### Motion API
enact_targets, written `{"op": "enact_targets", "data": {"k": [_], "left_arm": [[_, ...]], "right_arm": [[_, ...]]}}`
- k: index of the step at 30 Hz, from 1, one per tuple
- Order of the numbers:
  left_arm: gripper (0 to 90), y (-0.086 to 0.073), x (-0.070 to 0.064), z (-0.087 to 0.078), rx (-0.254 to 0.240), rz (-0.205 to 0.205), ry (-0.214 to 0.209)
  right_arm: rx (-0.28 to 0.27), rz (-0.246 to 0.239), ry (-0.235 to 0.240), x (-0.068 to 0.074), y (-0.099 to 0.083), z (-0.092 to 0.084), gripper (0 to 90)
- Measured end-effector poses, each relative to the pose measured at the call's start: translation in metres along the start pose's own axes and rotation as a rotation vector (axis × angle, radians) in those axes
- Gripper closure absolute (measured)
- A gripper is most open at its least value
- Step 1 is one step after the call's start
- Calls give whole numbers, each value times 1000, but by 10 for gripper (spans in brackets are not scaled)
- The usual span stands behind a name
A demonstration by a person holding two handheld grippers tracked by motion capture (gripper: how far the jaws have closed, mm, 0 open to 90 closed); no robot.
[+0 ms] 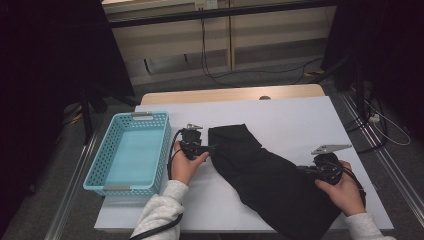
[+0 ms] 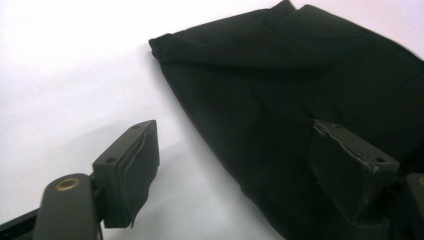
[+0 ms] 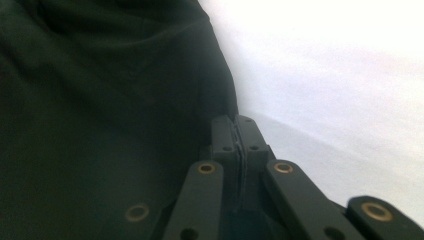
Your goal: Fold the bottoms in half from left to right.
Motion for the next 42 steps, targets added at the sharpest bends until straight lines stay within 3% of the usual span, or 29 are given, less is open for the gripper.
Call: {"op": "enact_targets", "data": {"k": [4, 7, 9, 10, 11, 13, 14, 15, 17, 19, 21, 25, 33, 36, 39, 42], "left_arm": [[267, -1, 4, 8, 28, 16, 31], [289, 0, 5, 16, 29, -1, 35], [328, 1, 5, 17, 48, 21, 46], [360, 1, 5, 17, 48, 21, 46], [415, 1, 6, 17, 66, 41, 76], [554, 1, 4, 16, 75, 36, 70], [554, 1, 2, 15, 82, 17, 60], [712, 0, -2, 14, 87, -18, 34], [773, -1, -3, 13, 87, -31, 24], [823, -2, -4, 11, 82, -19, 19], [837, -4, -5, 8, 77, -2, 24], [857, -12, -5, -2, 80, -10, 16], [844, -46, -10, -40, 80, -77, -7], [730, -49, -2, -43, 61, -90, 20], [650, -47, 4, -40, 49, -108, 20], [647, -41, 13, -32, 55, -111, 48]], "right_arm": [[2, 2, 0, 0, 0, 0, 894], [-1, -6, 4, 1, 0, -1, 894], [3, -12, 6, 1, 0, 0, 894], [5, -16, 7, 1, -1, 1, 894], [8, -16, 6, 2, -1, 1, 894], [7, -20, 5, 2, -1, 1, 894], [6, -21, 5, 2, -1, 1, 894], [5, -25, 3, 3, -1, 0, 894], [7, -30, 5, 3, -1, 0, 894], [6, -31, 4, 3, -1, 0, 894], [5, -33, 3, 2, -1, 1, 894], [8, -29, 4, 1, 0, 1, 894], [-36, -46, -10, -7, 21, -1, 894], [-33, -44, -27, -11, 23, 0, 894], [-33, -45, -28, -10, 23, 2, 894], [-29, -67, -40, -6, 23, 3, 894]]}}
Point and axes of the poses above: each handheld gripper's, and its own axes: z roughly forward along the jaws, y roughly out of its top, x roughly to its left, the point moved 9 cm from there along z, roughly forward along the jaws, and after that the axes turned 14 degrees about z, right-handed, at the moved point
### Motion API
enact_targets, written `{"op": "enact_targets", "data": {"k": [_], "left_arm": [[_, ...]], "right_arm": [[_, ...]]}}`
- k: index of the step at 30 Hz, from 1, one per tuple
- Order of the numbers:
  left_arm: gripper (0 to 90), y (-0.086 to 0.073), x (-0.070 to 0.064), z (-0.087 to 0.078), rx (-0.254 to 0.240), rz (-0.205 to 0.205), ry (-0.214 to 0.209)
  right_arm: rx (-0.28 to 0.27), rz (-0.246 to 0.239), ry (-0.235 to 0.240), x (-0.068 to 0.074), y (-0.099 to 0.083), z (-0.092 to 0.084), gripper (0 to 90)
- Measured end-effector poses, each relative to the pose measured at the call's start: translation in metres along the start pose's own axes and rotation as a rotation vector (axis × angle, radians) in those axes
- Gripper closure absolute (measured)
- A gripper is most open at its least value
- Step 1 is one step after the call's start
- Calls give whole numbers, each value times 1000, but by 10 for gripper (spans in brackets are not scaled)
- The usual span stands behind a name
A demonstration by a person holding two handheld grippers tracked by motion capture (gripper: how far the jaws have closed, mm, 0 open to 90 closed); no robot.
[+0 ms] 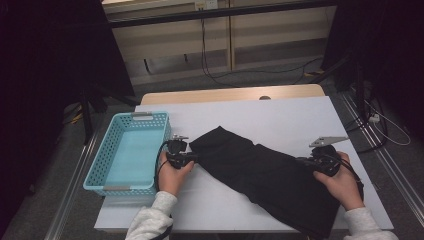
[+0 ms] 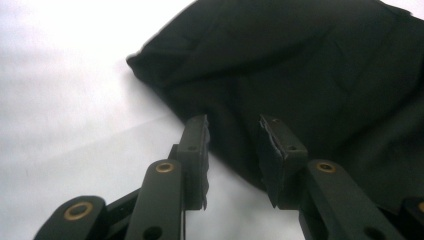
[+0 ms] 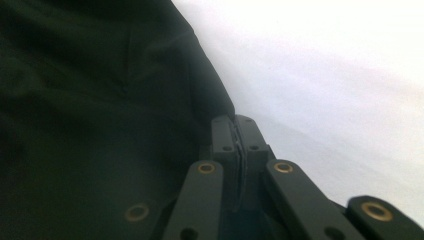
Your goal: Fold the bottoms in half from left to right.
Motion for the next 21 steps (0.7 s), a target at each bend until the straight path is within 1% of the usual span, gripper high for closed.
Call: {"op": "enact_targets", "data": {"k": [1, 3, 4, 5, 7, 8, 9, 10, 11, 12, 13, 14, 15, 16, 17, 18, 19, 20, 21], "left_arm": [[636, 0, 0, 0, 0, 0, 0], [630, 6, 9, 6, -7, -14, 29], [610, 8, 11, 8, -4, -16, 40], [622, 8, 11, 8, -4, -16, 40], [632, 14, 20, 12, -3, -33, 76], [633, 16, 23, 14, -5, -45, 73], [634, 16, 23, 14, -5, -45, 73], [638, 19, 29, 16, -5, -63, 86], [638, 22, 35, 18, -5, -89, 97], [637, 24, 39, 20, -5, -93, 116], [638, 25, 42, 21, 0, -87, 127], [648, 26, 43, 22, -1, -103, 123], [650, 26, 43, 22, -1, -103, 123], [659, 26, 43, 22, 5, -96, 130], [664, 26, 42, 22, 12, -77, 133], [673, 26, 41, 22, 6, -82, 130], [713, 25, 40, 22, 10, -91, 114], [772, 24, 40, 22, 10, -95, 111], [807, 24, 40, 22, 11, -102, 103]], "right_arm": [[1, 3, -1, 0, 0, 0, 894], [1, 5, -2, -1, -2, 0, 894], [-2, 5, -1, -2, -3, 0, 894], [-2, 5, -1, -2, -3, 0, 894], [-3, 7, 3, -4, -5, -2, 894], [-5, 8, 1, -5, -5, -3, 894], [-5, 8, 1, -5, -5, -3, 894], [-10, 13, 1, -6, -4, -4, 894], [-10, 12, 1, -6, -4, -4, 894], [-10, 10, 2, -6, -4, -4, 894], [-6, 10, 3, -7, -5, -4, 894], [-4, 11, 3, -7, -5, -4, 894], [-2, 12, 4, -7, -6, -3, 894], [0, 12, 4, -8, -6, -3, 894], [2, 14, 4, -7, -6, -3, 894], [2, 12, 1, -7, -6, -3, 894], [-1, 11, 1, -7, -6, -3, 894], [-3, 10, 2, -7, -5, -3, 894], [-3, 13, 2, -7, -5, -3, 894]]}}
Point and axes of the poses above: each handheld gripper's, and its own axes: z roughly forward along the jaws, y roughly out of its top, x roughly to its left, the point moved 9 cm from there along z, roughly forward along the jaws, and after that the axes turned 14 degrees about z, right-handed, at the moved point
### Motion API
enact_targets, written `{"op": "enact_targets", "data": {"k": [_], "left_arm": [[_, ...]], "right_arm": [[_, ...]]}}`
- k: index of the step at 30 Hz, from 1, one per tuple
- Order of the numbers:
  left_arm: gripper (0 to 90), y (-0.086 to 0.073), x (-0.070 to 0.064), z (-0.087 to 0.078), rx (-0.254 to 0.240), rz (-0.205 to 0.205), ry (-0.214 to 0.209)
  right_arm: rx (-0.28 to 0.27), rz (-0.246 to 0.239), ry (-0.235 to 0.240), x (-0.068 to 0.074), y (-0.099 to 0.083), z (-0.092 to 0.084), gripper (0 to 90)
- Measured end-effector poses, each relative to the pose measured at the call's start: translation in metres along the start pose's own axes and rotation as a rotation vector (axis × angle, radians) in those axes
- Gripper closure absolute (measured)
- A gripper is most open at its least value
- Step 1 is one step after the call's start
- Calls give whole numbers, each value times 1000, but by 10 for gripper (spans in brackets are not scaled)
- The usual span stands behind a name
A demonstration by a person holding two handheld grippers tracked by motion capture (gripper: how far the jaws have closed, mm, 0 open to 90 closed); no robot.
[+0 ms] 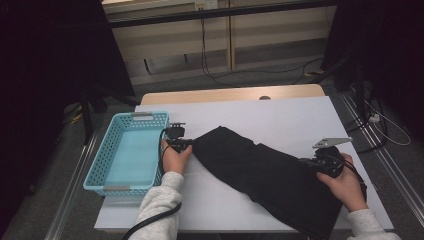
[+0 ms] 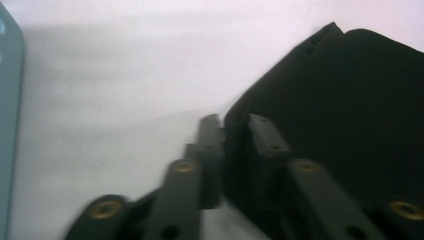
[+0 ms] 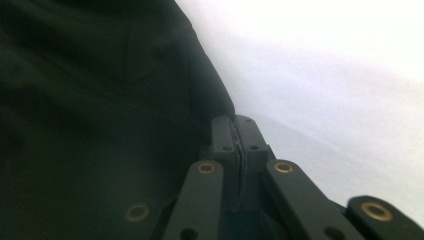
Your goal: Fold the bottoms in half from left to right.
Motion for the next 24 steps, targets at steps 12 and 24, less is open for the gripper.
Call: {"op": "enact_targets", "data": {"k": [12, 24], "left_arm": [[873, 3, 4, -16, 7, 24, 57], [874, 7, 4, -18, 4, 49, 95]], "right_arm": [[-16, 2, -29, -7, 3, 0, 893], [-42, 30, -20, -15, 4, -7, 869]]}}
Point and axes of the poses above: each handheld gripper's, and its own axes: z roughly forward along the jaws, y roughly out of its top, x roughly to its left, the point moved 9 cm from there along z, roughly forward along the jaws, and after that the axes turned 14 degrees about z, right-handed, at the moved point
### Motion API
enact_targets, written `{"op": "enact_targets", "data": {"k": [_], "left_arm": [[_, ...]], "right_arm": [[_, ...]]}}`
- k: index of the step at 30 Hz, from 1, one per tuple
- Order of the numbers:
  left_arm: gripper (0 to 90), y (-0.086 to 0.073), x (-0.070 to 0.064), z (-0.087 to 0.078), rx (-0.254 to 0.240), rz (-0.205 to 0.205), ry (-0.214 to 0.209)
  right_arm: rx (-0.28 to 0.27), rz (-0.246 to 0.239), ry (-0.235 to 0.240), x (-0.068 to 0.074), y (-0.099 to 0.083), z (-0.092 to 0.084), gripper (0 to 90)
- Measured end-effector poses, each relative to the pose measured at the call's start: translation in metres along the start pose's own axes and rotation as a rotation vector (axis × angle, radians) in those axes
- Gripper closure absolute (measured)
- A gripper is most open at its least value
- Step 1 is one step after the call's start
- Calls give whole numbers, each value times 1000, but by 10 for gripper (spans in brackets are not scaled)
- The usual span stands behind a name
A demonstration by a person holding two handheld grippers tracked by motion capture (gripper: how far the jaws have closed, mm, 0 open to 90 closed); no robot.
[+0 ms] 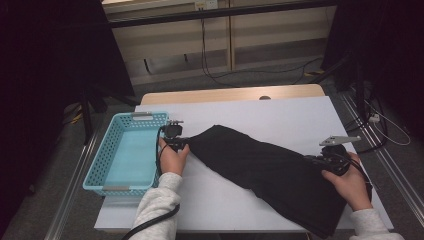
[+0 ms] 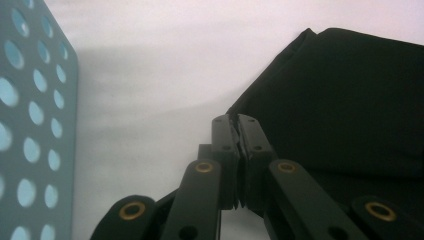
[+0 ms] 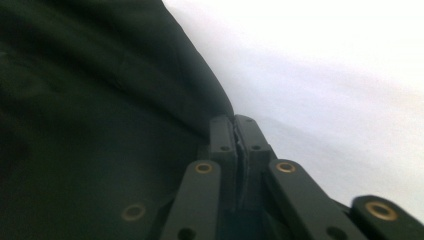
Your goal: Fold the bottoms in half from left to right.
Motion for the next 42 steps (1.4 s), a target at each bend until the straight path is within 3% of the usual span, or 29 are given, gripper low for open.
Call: {"op": "enact_targets", "data": {"k": [1, 2, 5, 10, 12, 13, 14, 15, 17, 19, 21, 25, 27, 30, 31, 35, 37, 42], "left_arm": [[874, -1, 1, 1, 3, 7, 11], [873, -1, 1, 1, 3, 7, 11], [873, 0, 5, -1, -5, 13, 28], [859, 0, 6, -1, -13, 5, 24], [790, -1, 4, 2, -17, 5, 9], [741, -2, 0, 3, -17, 16, -29], [695, -2, 0, 3, -17, 16, -29], [644, 0, -2, 2, -20, 50, -43], [537, 3, -4, -2, -31, 53, -59], [506, 4, -9, -4, -31, 62, -82], [412, 4, -17, -5, -21, 117, -106], [284, 2, -26, -5, -26, 140, -153], [269, 0, -30, -4, -33, 146, -160], [244, -3, -34, -2, -27, 160, -174], [228, -6, -35, 1, 2, 181, -179], [209, -6, -33, 4, -1, 190, -169], [205, -5, -34, 4, -5, 212, -169], [201, -2, -37, 5, -7, 218, -168]], "right_arm": [[-11, -3, -5, 0, 0, -1, 763], [-21, -1, -11, 0, 0, -1, 720], [-45, 14, 12, -1, 2, -7, 651], [-49, 14, -14, -6, -1, -17, 563], [-40, 14, -36, -10, -6, -20, 539], [-35, 18, -51, -13, -8, -22, 520], [-29, 26, -53, -15, -10, -22, 506], [-21, 33, -47, -16, -13, -23, 492], [-16, 53, -53, -20, -18, -27, 472], [-17, 58, -59, -22, -19, -29, 469], [-33, 80, -59, -25, -21, -37, 469], [-31, 93, -83, -29, -28, -45, 538], [-20, 79, -93, -30, -32, -49, 596], [-23, 77, -124, -33, -38, -56, 606], [-19, 79, -128, -34, -41, -57, 606], [-7, 100, -152, -42, -51, -61, 660], [-16, 106, -149, -42, -52, -65, 673], [-6, 122, -155, -46, -60, -68, 726]]}}
Point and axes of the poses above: each handheld gripper's, and its own axes: z roughly forward along the jaws, y roughly out of its top, x roughly to its left, the point moved 9 cm from there along z, roughly forward along the jaws, and after that the axes turned 14 degrees about z, right-handed, at the moved point
